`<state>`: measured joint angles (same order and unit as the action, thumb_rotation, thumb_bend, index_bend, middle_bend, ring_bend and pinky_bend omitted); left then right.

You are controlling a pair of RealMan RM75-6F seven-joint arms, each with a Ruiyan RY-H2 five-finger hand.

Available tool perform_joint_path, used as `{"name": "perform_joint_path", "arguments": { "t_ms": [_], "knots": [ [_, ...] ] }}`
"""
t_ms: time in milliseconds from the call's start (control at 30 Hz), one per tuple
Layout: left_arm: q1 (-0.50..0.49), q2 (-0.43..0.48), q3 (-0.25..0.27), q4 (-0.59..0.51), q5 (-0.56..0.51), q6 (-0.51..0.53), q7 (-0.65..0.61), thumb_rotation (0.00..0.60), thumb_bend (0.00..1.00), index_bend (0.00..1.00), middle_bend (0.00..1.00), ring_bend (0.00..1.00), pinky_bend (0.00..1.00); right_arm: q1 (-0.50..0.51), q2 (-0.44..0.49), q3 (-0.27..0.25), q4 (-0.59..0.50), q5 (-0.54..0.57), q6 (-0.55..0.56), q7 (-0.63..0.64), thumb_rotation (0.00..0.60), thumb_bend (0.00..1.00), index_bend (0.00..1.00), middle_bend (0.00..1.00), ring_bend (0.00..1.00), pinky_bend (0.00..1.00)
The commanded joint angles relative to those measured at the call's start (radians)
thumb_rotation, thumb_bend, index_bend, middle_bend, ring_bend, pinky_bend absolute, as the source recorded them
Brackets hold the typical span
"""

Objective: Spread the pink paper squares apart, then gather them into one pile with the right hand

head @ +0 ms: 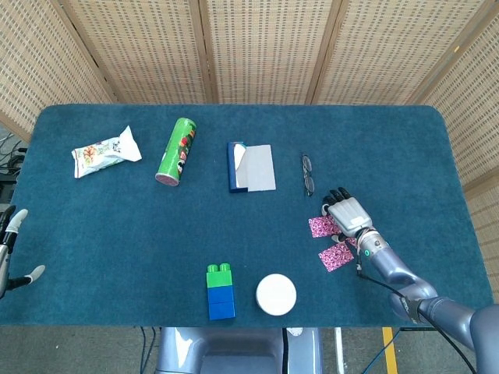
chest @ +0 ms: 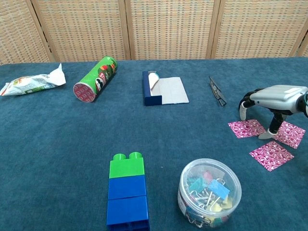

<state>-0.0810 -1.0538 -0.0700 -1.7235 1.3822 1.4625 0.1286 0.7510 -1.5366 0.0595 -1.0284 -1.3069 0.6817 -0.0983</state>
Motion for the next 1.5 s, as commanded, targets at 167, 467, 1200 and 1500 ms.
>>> {"name": "perform_joint_path", "arguments": {
  "t_ms": [167,467,1200,1500],
  "knots": [
    [-0.002,-0.002,0.0,0.0,-0.002,-0.004,0.003,0.6,0.18,0.04,0.0,0.0,0.0,-0.005,-0.004,-0.001,0.006,-0.003,0.006,0.006,0.6,0.25,0.44,0.2,0.0,0.01],
    [-0.003,-0.003,0.0,0.001,-0.005,-0.007,0.006,0.6,0.18,0.04,0.0,0.0,0.0,-0.007,-0.009,-0.003,0.015,-0.007,0.008,0.011,0.6,0.26,0.45,0.2,0.0,0.01],
    [-0.001,-0.01,0.001,0.016,-0.012,-0.011,-0.005,0.6,0.18,0.04,0.0,0.0,0.0,0.018,0.01,0.016,-0.012,0.017,-0.014,-0.027,0.6,0.26,0.45,0.2,0.0,0.01],
    [-0.001,-0.009,0.002,0.013,-0.011,-0.009,-0.001,0.6,0.18,0.04,0.0,0.0,0.0,0.015,-0.002,0.011,0.005,0.02,-0.021,-0.024,0.6,0.26,0.45,0.2,0.0,0.01]
  ]
}}
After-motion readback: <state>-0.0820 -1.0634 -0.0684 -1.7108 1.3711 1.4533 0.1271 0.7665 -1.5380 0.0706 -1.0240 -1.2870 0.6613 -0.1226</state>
